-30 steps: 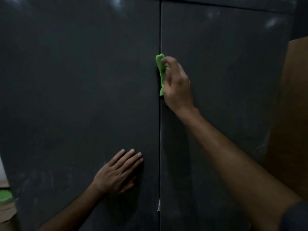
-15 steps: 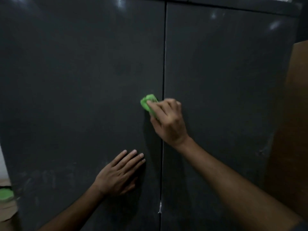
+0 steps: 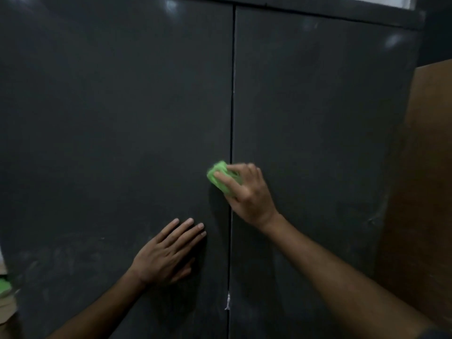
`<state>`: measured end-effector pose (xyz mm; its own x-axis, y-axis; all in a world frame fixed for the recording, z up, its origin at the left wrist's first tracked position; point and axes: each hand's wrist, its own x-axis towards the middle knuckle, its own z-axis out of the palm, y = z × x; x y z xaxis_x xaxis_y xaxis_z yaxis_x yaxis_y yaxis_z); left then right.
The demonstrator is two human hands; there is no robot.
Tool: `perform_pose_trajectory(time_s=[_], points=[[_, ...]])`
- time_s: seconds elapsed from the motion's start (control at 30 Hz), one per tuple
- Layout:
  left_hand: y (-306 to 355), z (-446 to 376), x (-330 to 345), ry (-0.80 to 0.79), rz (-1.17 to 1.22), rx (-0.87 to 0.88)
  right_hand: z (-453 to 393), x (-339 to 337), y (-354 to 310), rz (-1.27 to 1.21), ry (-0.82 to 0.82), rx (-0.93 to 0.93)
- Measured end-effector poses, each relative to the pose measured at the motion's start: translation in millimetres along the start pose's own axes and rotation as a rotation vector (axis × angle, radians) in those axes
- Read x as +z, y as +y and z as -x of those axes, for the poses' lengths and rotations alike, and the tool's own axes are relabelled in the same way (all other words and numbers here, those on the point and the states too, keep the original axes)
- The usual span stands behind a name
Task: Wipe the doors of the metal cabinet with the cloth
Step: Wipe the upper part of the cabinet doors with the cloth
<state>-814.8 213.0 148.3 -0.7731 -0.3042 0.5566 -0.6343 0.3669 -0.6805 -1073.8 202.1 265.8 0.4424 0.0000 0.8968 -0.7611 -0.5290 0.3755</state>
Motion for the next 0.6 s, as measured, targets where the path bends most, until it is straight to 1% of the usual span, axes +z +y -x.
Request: perform_pose_trajectory(time_s=[0.03,0.07,0.1,0.17,0.2,0.27,0.3,0.33,0.37,0.4,0.47,0.5,0.53,0.57,0.6], points=[[0,0,-1,-0.008,0.002,-0.005,21,-2,7,0.019,-0.012,0.005],[0,-1,-1,0.001,0.007,-0.011,38,-5,16,0.042,-0.012,0.048],[0,-1,-1,0.018,0.013,-0.017,53,-10,27,0.071,0.011,0.130],[1,-1,1,0.036,0.017,-0.022,75,-24,49,0.115,0.121,0.403],[2,-1,2,0.039,0.011,-0.022,78,-30,59,0.110,0.204,0.579],[3,-1,5,0.045,0.004,-0.022,69,-32,67,0.022,0.425,0.925],[4,-1,5,0.047,0.002,-0.023,59,-27,63,-0.039,0.516,1.043],[4,-1,5,0.047,-0.001,-0.025,50,-19,51,-0.076,0.556,1.069],[4,-1,4,0.046,-0.003,-0.031,47,-10,33,-0.090,0.515,1.005],[5,-1,2,0.044,-0.002,-0.039,51,-2,11,-0.102,0.403,0.866],[9,-5,-3,0.054,0.028,-0.072,83,7,-24,-0.031,0.100,0.518],[13,-8,-5,0.071,0.055,-0.096,105,7,-26,0.019,-0.006,0.386],[17,-11,-7,0.087,0.083,-0.114,126,3,-17,0.062,-0.053,0.326],[20,-15,-10,0.099,0.108,-0.121,142,-4,-2,0.102,-0.046,0.337],[23,-20,-13,0.106,0.129,-0.114,153,-12,16,0.159,-0.004,0.406]])
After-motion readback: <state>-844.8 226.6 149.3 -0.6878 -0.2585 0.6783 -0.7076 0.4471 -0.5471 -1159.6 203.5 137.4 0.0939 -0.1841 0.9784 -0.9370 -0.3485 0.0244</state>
